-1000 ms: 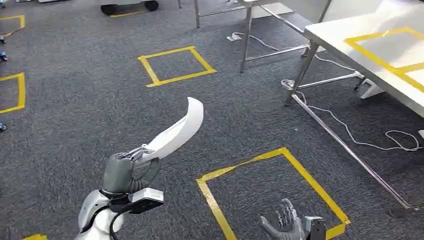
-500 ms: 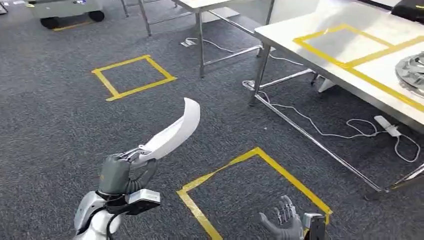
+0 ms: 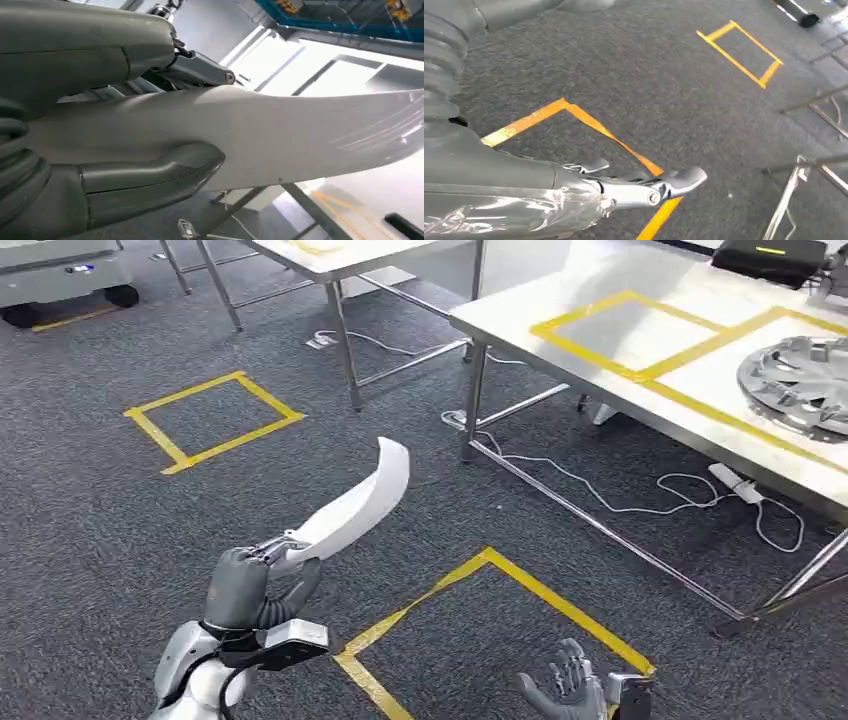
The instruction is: Take the parts from the cabinet and place them on the table.
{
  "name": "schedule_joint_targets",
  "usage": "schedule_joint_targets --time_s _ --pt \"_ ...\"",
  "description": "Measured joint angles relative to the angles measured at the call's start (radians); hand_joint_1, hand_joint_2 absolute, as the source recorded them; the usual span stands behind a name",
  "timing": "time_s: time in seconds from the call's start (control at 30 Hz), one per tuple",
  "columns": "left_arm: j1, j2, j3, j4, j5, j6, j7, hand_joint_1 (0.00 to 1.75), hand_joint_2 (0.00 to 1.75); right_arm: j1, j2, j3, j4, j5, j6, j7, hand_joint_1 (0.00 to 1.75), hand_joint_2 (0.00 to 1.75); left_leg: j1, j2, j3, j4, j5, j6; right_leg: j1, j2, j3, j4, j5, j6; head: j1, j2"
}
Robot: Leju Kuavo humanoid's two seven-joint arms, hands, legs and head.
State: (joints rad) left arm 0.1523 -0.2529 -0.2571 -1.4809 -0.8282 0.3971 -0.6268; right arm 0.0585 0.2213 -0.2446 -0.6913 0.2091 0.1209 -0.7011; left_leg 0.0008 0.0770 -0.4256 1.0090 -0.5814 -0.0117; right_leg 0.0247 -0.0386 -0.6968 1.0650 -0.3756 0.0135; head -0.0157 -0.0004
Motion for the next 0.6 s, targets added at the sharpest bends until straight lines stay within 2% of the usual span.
schedule_joint_targets --time_s 0.03,0.07,0.1,0.13,0.17,0.2,0.23,0.27,0.3,0.33,0.37,0.4,0.43,0.47,0.5,0.53,0.57,0.6 --pt "-0.001 -0.002 0.0 0.0 0.0 0.0 0.0 1.75 1.75 -0.002 0.0 0.0 0.0 0.0 0.0 0.0 0.0 1.75 0.003 0.001 -0.001 0.006 0.009 -0.007 0.002 0.01 0.003 -0.004 -0.004 -0.003 0.002 0.0" --pt "-0.002 -0.003 0.0 0.0 -0.003 0.0 0.002 1.75 1.75 -0.006 0.0 -0.001 0.0 0.0 -0.002 0.0 0.0 1.75 0.005 0.001 -0.008 0.026 0.018 -0.018 -0.003 0.024 0.013 -0.013 -0.005 -0.007 -0.001 0.0" --pt "-0.003 -0.004 -0.001 0.0 -0.007 0.0 0.002 1.75 1.75 -0.006 0.0 -0.001 -0.001 0.0 -0.002 -0.001 0.0 1.75 0.008 -0.03 -0.037 0.074 0.027 -0.019 -0.007 0.033 0.024 -0.022 -0.007 -0.011 0.0 0.0" --pt "-0.005 -0.004 -0.001 0.0 -0.009 0.0 0.002 1.75 1.75 -0.007 0.0 -0.001 -0.001 -0.001 -0.002 -0.001 0.0 1.75 0.008 -0.053 -0.073 0.131 0.019 -0.02 -0.009 0.041 0.031 -0.028 -0.01 -0.016 -0.003 0.0" --pt "-0.005 -0.003 -0.001 0.0 -0.01 -0.001 0.005 1.75 1.75 -0.008 0.0 -0.001 -0.001 -0.002 -0.002 -0.001 0.0 1.75 0.01 -0.064 -0.117 0.191 -0.009 -0.022 -0.011 0.051 0.037 -0.031 -0.014 -0.021 -0.004 0.0" --pt "-0.004 -0.002 0.0 0.0 -0.011 -0.002 0.007 1.75 1.75 -0.008 0.0 -0.001 -0.001 -0.002 -0.002 -0.001 0.0 1.75 0.009 -0.068 -0.166 0.25 -0.054 -0.026 -0.013 0.064 0.041 -0.031 -0.019 -0.024 -0.005 0.0" --pt "-0.004 -0.001 0.001 0.0 -0.011 -0.004 0.008 1.75 1.75 -0.007 0.0 -0.001 -0.001 -0.002 -0.002 -0.001 0.0 1.75 0.01 -0.07 -0.207 0.285 -0.088 -0.028 -0.014 0.078 0.046 -0.031 -0.025 -0.025 -0.006 0.0" --pt "-0.004 0.0 0.001 0.0 -0.011 -0.008 0.009 1.75 1.75 -0.007 0.0 -0.001 -0.001 -0.002 -0.002 -0.001 0.0 1.75 0.01 -0.071 -0.23 0.286 -0.09 -0.03 -0.015 0.091 0.052 -0.031 -0.03 -0.024 -0.006 0.0" --pt "-0.004 0.0 0.001 0.0 -0.011 -0.01 0.011 1.75 1.75 -0.006 0.0 -0.001 -0.001 -0.002 -0.002 -0.001 0.0 1.75 0.011 -0.071 -0.236 0.262 -0.058 -0.031 -0.016 0.106 0.059 -0.031 -0.036 -0.02 -0.006 0.0" --pt "-0.005 0.001 0.001 0.0 -0.011 -0.012 0.016 1.75 1.75 -0.006 0.0 -0.001 -0.001 -0.002 -0.002 -0.001 0.0 1.75 0.013 -0.073 -0.226 0.206 0.006 -0.032 -0.018 0.12 0.069 -0.031 -0.042 -0.016 -0.006 0.0" --pt "-0.006 0.001 0.001 0.0 -0.011 -0.018 0.017 1.75 1.75 -0.006 0.0 -0.001 -0.001 -0.002 -0.002 -0.001 0.0 1.75 0.017 -0.084 -0.204 0.128 0.082 -0.036 -0.022 0.135 0.079 -0.03 -0.048 -0.009 -0.006 0.0" --pt "-0.006 0.001 0.001 0.0 -0.011 -0.021 0.018 1.75 1.75 -0.005 0.0 -0.001 -0.001 -0.003 -0.003 -0.001 0.0 1.75 0.025 -0.12 -0.185 0.055 0.146 -0.044 -0.023 0.145 0.081 -0.03 -0.054 -0.002 -0.005 0.0" --pt "-0.007 0.002 0.001 0.001 -0.011 -0.027 0.018 1.75 1.75 -0.011 0.0 -0.002 -0.001 -0.005 -0.004 0.0 0.0 1.75 0.032 -0.167 -0.183 0.021 0.127 -0.043 -0.021 0.157 0.081 -0.019 -0.057 0.004 -0.009 0.0" --pt "-0.009 0.003 0.001 0.001 -0.012 -0.032 0.019 1.75 1.75 -0.012 0.0 -0.002 -0.001 -0.006 -0.005 -0.002 0.0 1.75 0.029 -0.163 -0.183 0.02 0.108 -0.028 -0.024 0.166 0.068 -0.023 -0.055 0.01 -0.01 0.0" --pt "-0.008 0.002 0.002 0.001 -0.012 -0.034 0.02 1.75 1.75 -0.01 -0.001 -0.002 -0.001 -0.007 -0.006 0.0 0.0 1.75 0.027 -0.158 -0.184 0.018 0.129 -0.019 -0.027 0.174 0.063 -0.024 -0.057 0.017 -0.009 0.0" --pt "-0.01 0.002 0.002 0.001 -0.013 -0.035 0.02 1.75 1.75 -0.005 -0.001 -0.003 -0.001 -0.008 -0.007 0.0 0.0 1.75 0.023 -0.148 -0.182 0.019 0.129 -0.013 -0.03 0.184 0.065 -0.031 -0.055 0.024 -0.01 0.0" --pt "-0.013 0.0 0.001 0.001 -0.016 -0.038 0.02 1.75 1.75 -0.004 -0.005 -0.008 0.001 -0.008 -0.011 0.0 0.0 1.75 0.03 -0.134 -0.175 0.011 0.134 -0.005 -0.029 0.195 0.057 -0.031 -0.056 0.031 -0.011 0.0" --pt "-0.018 -0.002 0.001 0.001 -0.021 -0.043 0.023 1.75 1.75 -0.005 -0.008 -0.02 0.005 -0.008 -0.016 -0.001 0.0 1.75 0.03 -0.123 -0.168 0.008 0.133 0.0 -0.024 0.153 0.057 -0.018 -0.064 0.034 -0.007 0.0"
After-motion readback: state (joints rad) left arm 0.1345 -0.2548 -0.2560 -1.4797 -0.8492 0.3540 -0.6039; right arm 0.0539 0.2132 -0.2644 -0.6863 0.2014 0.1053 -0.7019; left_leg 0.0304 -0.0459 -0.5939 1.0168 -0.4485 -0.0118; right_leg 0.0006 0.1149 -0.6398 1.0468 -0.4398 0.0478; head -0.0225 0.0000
